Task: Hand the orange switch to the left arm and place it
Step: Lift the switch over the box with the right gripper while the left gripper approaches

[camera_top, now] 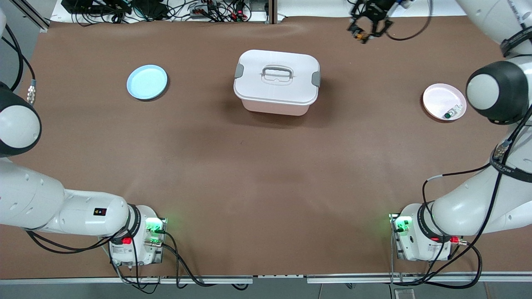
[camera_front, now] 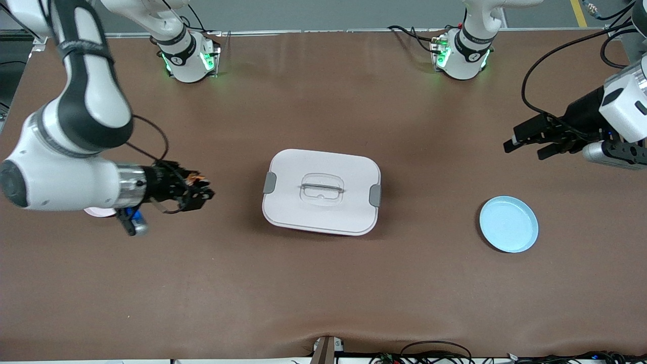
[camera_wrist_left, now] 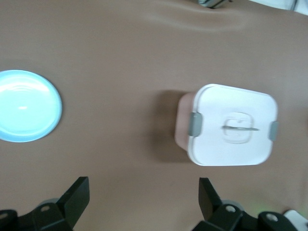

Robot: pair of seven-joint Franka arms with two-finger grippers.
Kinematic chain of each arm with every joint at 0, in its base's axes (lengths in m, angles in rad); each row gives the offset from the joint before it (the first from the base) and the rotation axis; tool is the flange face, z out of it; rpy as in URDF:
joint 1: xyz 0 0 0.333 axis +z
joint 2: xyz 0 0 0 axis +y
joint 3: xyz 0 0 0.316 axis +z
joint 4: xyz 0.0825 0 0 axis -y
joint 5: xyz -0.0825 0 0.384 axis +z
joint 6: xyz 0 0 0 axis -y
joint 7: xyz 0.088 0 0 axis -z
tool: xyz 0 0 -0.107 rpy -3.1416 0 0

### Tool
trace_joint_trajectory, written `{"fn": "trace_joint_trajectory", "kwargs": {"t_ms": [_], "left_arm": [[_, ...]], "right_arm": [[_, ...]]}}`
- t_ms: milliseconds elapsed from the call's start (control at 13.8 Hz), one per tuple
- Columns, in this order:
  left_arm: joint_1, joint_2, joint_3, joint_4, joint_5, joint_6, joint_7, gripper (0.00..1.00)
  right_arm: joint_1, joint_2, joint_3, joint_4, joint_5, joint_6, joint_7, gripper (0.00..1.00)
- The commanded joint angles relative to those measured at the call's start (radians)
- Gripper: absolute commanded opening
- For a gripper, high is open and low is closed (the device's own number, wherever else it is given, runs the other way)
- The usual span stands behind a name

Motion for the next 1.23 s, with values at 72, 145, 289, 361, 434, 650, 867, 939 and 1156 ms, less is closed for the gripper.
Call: {"fn": "trace_joint_trajectory", "kwargs": {"t_ms": [72, 145, 289, 361, 434, 650, 867, 939, 1156], "left_arm": [[-0.011, 0.036, -0.011, 0.024, -0.079, 0.014, 0.01, 1.0], [-0.011, 0.044, -0.013, 0.024, -0.098, 0.027, 0.01, 1.0], [-0.013, 0.062, -0.014, 0.024, -0.151, 0.037, 0.011, 1.0], [-0.019, 0.074, -0.014, 0.024, -0.172, 0.039, 0.011, 1.0], [-0.026, 0.079, -0.014, 0.024, -0.184, 0.045, 0.011, 1.0], [-0.057, 0.09, -0.014, 0.024, -0.214, 0.102, 0.011, 1.0], [-0.124, 0.114, -0.016, 0.024, -0.235, 0.163, 0.002, 1.0], [-0.156, 0.127, -0.014, 0.024, -0.243, 0.197, -0.003, 1.0], [-0.242, 0.166, -0.014, 0.024, -0.272, 0.304, -0.012, 1.0]], "right_arm": [[0.142, -0.002, -0.015, 0.086, 0.063, 0.08, 0.29, 0.0], [0.19, 0.003, -0.015, 0.099, 0.063, 0.14, 0.373, 0.0], [0.272, 0.009, -0.015, 0.108, 0.065, 0.289, 0.528, 0.0], [0.299, 0.017, -0.015, 0.111, 0.065, 0.336, 0.571, 0.0], [0.319, 0.023, -0.015, 0.122, 0.065, 0.363, 0.602, 0.0], [0.359, 0.087, -0.015, 0.227, 0.065, 0.404, 0.704, 0.0], [0.385, 0.151, -0.015, 0.294, 0.063, 0.442, 0.761, 0.0], [0.394, 0.155, -0.017, 0.294, 0.063, 0.472, 0.786, 0.0], [0.415, 0.162, -0.017, 0.295, 0.063, 0.518, 0.849, 0.0]]}}
